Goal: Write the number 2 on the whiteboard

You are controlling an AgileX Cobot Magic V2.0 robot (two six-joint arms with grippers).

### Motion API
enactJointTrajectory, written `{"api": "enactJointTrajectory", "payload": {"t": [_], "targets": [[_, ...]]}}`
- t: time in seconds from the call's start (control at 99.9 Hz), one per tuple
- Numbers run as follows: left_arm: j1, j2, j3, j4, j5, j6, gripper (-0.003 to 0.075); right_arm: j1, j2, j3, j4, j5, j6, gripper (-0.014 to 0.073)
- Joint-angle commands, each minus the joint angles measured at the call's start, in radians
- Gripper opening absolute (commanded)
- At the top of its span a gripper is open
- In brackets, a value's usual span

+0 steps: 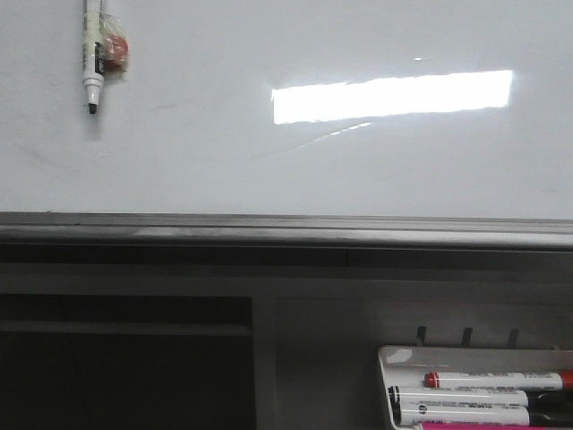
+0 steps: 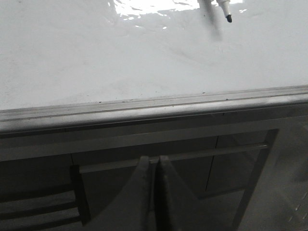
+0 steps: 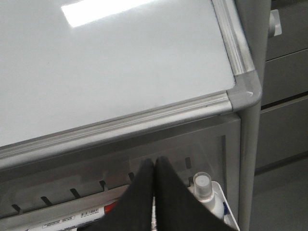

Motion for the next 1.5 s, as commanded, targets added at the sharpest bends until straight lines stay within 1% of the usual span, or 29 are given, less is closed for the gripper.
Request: {"api": "enactJointTrajectory", "payload": {"t": [0.0, 0.841, 0.951, 0.991, 1.041, 1.102, 1.112, 1.122, 1.192, 1.242, 1.312, 1.352, 1.402, 1.442, 1.492], "targets": [[0.002, -0.027, 0.01, -0.012, -0.07, -0.012, -0.002, -0.005, -0.018, 0.026, 0.001, -0.024, -0.005, -0.0056], [0.002, -0.027, 0.01, -0.012, -0.07, -0.012, -0.002, -0.005, -0.018, 0.026, -0.001, -0.022, -0.005, -0.0056], [0.002, -0.027, 0.01, -0.003, -0.096, -0.012, -0.002, -0.005, -0.018, 0.026, -0.026, -0.08, -0.005, -0.0056], [0.002, -0.027, 0.01, -0.043, -0.126, -0.012, -0.002, -0.005, -0.018, 0.026, -0.026, -0.128, -0.005, -0.0056], [0.0, -0.027, 0.01, -0.169, -0.169, -0.012, -0.002, -0.005, -0.018, 0.026, 0.008, -0.205, -0.005, -0.0056], [0.0, -0.027, 0.01, -0.351, -0.219, -0.012, -0.002, -0.005, -0.018, 0.026, 0.108, -0.316, -0.005, -0.0056], [0.0, -0.027, 0.01, -0.368, -0.225, -0.012, -0.002, -0.005, -0.018, 0.026, 0.12, -0.316, -0.005, -0.0056], [0.0, -0.027, 0.01, -0.398, -0.238, -0.012, -0.002, -0.005, -0.018, 0.026, 0.142, -0.352, -0.005, -0.0056], [0.0, -0.027, 0.01, -0.54, -0.308, -0.012, -0.002, -0.005, -0.018, 0.026, 0.229, -0.459, -0.005, -0.0056], [0.0, -0.027, 0.01, -0.643, -0.352, -0.012, -0.002, -0.005, -0.018, 0.024, 0.276, -0.506, -0.005, -0.0056], [0.0, -0.027, 0.01, -0.78, -0.372, -0.012, -0.002, -0.005, -0.018, 0.024, 0.285, -0.517, -0.005, -0.0056], [0.0, -0.027, 0.01, -0.823, -0.386, -0.012, -0.002, -0.005, -0.018, 0.024, 0.302, -0.515, -0.003, -0.0056], [0.0, -0.027, 0.005, -0.83, -0.405, -0.012, -0.002, -0.005, -0.018, 0.02, 0.325, -0.51, 0.008, -0.0056], [0.0, -0.027, -0.004, -0.81, -0.41, -0.008, -0.002, -0.005, -0.018, 0.013, 0.327, -0.51, 0.023, -0.0056], [-0.002, -0.025, -0.028, -0.746, -0.399, -0.009, -0.002, -0.005, -0.018, -0.01, 0.327, -0.484, 0.038, -0.0056]]}}
